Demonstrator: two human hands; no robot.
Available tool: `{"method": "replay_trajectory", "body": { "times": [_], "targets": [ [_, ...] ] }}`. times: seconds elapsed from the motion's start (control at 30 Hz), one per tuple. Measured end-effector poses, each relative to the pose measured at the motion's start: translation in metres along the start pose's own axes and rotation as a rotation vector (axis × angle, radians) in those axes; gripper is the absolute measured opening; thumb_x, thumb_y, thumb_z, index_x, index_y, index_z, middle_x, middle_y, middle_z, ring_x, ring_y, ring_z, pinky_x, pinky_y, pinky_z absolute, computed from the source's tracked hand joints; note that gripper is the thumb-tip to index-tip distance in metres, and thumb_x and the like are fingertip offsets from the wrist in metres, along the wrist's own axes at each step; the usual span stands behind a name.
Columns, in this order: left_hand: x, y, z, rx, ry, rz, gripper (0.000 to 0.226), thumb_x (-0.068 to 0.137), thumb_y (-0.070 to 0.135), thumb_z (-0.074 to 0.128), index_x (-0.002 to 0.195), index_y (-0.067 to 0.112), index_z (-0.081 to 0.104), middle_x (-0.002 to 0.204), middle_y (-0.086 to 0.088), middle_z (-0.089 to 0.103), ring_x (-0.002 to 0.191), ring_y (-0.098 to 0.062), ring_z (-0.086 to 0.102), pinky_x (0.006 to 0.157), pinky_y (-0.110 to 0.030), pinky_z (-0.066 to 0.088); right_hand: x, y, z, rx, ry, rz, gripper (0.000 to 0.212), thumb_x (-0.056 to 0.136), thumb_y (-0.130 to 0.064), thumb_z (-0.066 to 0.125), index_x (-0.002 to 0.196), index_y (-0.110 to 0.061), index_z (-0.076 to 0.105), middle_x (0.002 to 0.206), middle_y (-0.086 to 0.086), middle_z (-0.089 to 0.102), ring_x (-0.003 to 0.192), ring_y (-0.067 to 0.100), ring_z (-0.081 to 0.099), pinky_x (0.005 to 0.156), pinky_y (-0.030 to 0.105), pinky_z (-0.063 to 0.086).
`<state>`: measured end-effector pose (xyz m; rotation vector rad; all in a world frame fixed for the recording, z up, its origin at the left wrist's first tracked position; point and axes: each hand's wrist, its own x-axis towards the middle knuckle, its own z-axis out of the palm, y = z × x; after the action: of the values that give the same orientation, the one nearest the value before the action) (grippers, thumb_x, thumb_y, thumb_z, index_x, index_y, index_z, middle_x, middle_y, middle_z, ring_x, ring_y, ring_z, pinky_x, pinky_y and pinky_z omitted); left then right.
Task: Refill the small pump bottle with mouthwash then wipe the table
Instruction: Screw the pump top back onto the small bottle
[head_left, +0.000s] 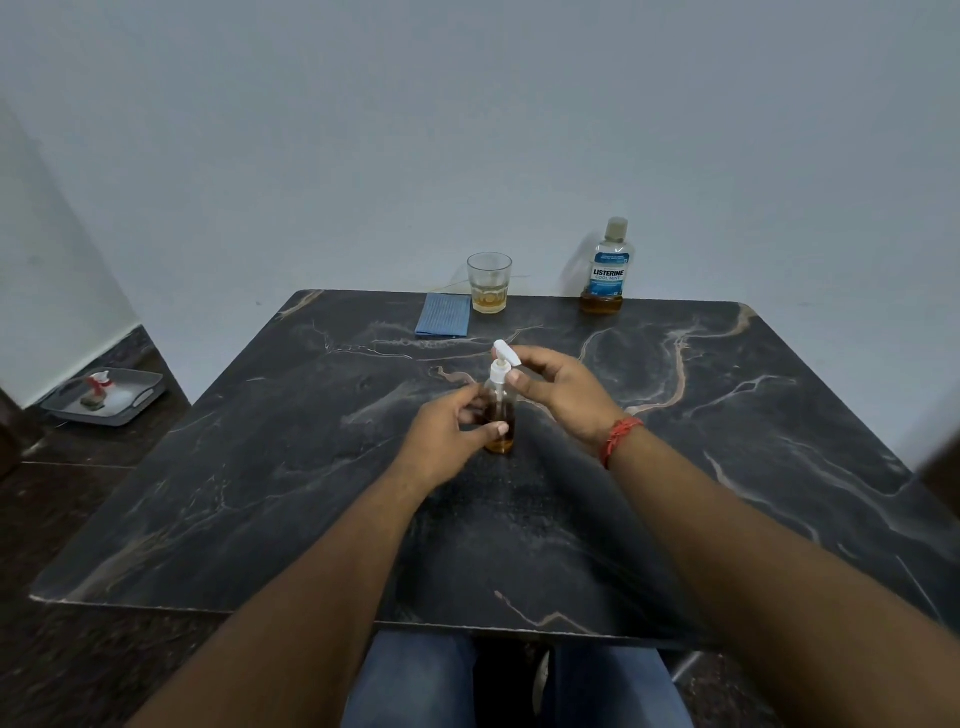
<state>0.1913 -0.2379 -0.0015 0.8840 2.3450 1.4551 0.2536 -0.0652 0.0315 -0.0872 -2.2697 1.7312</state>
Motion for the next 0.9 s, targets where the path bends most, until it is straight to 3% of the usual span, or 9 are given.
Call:
{"method": "replay_trajectory", "body": {
  "times": [0.2, 0.33, 0.43, 0.53, 0.63, 0.7, 0.77, 0.9],
  "targets": [
    [0.002, -0.003, 0.000, 0.006, 0.009, 0.016, 0.050, 0.085, 0.017, 0.079, 0.117, 0.048, 0.055, 0.109, 0.018, 0.071, 0.105, 0.002, 0.067, 0.102, -0.036, 0.052, 0.002, 0.000, 0.002, -0.010, 0.063, -0.022, 0.017, 0.085, -0.016, 0.074, 0.102, -0.015, 0.069, 0.107, -0.002, 0.070, 0.106, 0.011, 0.065, 0.096, 0.034, 0.052],
    [0.001, -0.001, 0.001, 0.005, -0.002, 0.019, 0.052, 0.086, 0.018, 0.078, 0.132, 0.031, 0.058, 0.108, 0.020, 0.068, 0.107, 0.002, 0.065, 0.102, -0.032, 0.051, 0.003, 0.000, 0.004, 0.029, 0.045, -0.002, 0.033, 0.082, -0.014, 0.077, 0.112, -0.021, 0.064, 0.112, -0.005, 0.068, 0.113, 0.011, 0.062, 0.104, 0.044, 0.048],
    [0.001, -0.002, 0.000, -0.006, -0.003, 0.020, 0.048, 0.086, 0.017, 0.078, 0.123, 0.040, 0.058, 0.108, 0.019, 0.070, 0.105, 0.004, 0.066, 0.101, -0.032, 0.052, 0.001, -0.002, 0.001, 0.117, -0.041, 0.000, 0.045, 0.088, -0.003, 0.068, 0.128, -0.022, 0.059, 0.120, 0.001, 0.070, 0.117, 0.017, 0.063, 0.104, 0.046, 0.048],
    [0.001, -0.003, 0.000, 0.003, 0.007, 0.023, 0.050, 0.085, 0.018, 0.079, 0.128, 0.035, 0.059, 0.112, 0.016, 0.071, 0.105, 0.003, 0.066, 0.101, -0.031, 0.052, 0.000, -0.004, 0.002, 0.095, 0.017, -0.006, 0.047, 0.085, 0.000, 0.071, 0.126, -0.018, 0.059, 0.103, 0.000, 0.075, 0.107, 0.016, 0.068, 0.103, 0.046, 0.049],
    [0.001, -0.003, 0.000, 0.023, -0.001, 0.017, 0.056, 0.087, 0.020, 0.077, 0.138, 0.030, 0.056, 0.117, 0.014, 0.070, 0.108, 0.003, 0.065, 0.100, -0.029, 0.051, 0.003, -0.004, 0.013, 0.019, 0.096, -0.033, 0.048, 0.078, -0.008, 0.080, 0.120, -0.020, 0.060, 0.084, -0.006, 0.064, 0.089, 0.014, 0.065, 0.096, 0.043, 0.052],
    [0.002, -0.003, 0.000, 0.034, -0.002, 0.014, 0.057, 0.087, 0.022, 0.078, 0.138, 0.031, 0.056, 0.119, 0.013, 0.070, 0.109, 0.001, 0.065, 0.101, -0.033, 0.052, 0.005, -0.005, 0.019, 0.005, 0.113, -0.046, 0.047, 0.078, -0.010, 0.081, 0.118, -0.019, 0.059, 0.087, -0.004, 0.058, 0.086, 0.014, 0.061, 0.088, 0.037, 0.054],
    [0.002, -0.003, 0.001, 0.032, -0.003, 0.008, 0.057, 0.086, 0.023, 0.078, 0.138, 0.030, 0.056, 0.118, 0.014, 0.070, 0.109, 0.001, 0.065, 0.102, -0.035, 0.052, 0.007, -0.004, 0.015, -0.002, 0.086, -0.035, 0.048, 0.079, -0.013, 0.080, 0.121, -0.021, 0.058, 0.101, 0.000, 0.061, 0.098, 0.014, 0.061, 0.090, 0.028, 0.052],
    [0.001, -0.002, 0.000, -0.002, 0.006, 0.009, 0.054, 0.085, 0.017, 0.079, 0.133, 0.030, 0.058, 0.102, 0.023, 0.068, 0.104, 0.003, 0.066, 0.101, -0.034, 0.052, 0.008, 0.000, 0.000, -0.036, -0.042, 0.009, 0.036, 0.088, -0.015, 0.072, 0.123, -0.016, 0.065, 0.121, -0.001, 0.067, 0.117, 0.013, 0.060, 0.104, 0.036, 0.047]
  ]
}}
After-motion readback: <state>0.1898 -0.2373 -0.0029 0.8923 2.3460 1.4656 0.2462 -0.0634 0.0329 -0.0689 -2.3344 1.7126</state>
